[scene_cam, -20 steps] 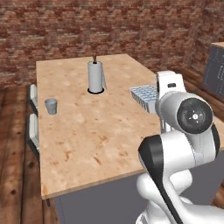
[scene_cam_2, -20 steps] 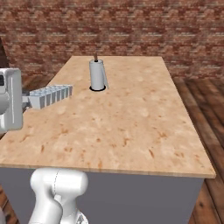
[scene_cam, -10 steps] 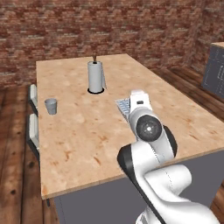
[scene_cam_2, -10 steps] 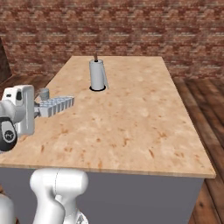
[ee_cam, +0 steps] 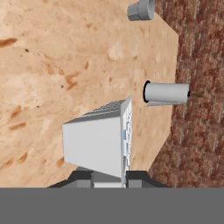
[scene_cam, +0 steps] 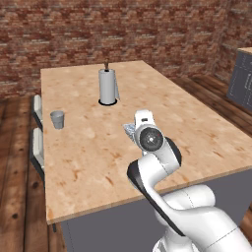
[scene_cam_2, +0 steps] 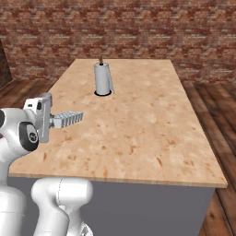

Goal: Open the freezer door, pick up the ice cube tray from the freezer, and place it on the dining counter.

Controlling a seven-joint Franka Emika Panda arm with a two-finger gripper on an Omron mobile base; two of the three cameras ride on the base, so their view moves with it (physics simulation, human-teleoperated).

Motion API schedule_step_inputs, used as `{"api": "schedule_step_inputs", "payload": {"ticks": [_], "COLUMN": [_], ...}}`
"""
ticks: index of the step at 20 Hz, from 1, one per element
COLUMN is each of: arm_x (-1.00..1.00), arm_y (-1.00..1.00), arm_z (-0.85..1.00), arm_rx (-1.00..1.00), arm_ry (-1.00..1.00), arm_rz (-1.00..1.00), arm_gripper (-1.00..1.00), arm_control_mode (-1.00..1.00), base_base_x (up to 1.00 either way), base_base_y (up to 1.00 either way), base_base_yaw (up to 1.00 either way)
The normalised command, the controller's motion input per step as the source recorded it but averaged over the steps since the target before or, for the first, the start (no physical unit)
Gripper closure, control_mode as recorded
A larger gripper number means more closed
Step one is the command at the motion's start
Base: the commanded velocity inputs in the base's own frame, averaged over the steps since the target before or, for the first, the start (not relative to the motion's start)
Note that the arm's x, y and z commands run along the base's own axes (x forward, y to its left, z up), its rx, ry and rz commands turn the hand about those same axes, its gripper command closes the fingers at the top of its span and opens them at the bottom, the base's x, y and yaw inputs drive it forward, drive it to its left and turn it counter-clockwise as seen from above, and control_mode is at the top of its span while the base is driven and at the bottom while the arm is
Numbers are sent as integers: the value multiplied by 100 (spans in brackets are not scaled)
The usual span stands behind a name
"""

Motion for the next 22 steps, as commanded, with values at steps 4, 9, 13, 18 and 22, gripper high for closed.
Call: {"api": "schedule_step_inputs", "payload": {"ticks": [4,9,13,18,22], "arm_x": [65,59,48,47,48], "arm_y": [9,9,7,7,7], "arm_z": [-51,-60,-63,-53,-38], "arm_rx": [0,0,2,1,1], "arm_ry": [9,0,-6,-3,0], "arm_rz": [0,0,0,0,0], "arm_gripper": [100,100,100,100,100], "arm_control_mode": [-100,-100,-100,-100,-100], "base_base_x": [0,0,0,0,0], "base_base_y": [0,0,0,0,0], "base_base_yaw": [0,0,0,0,0]}}
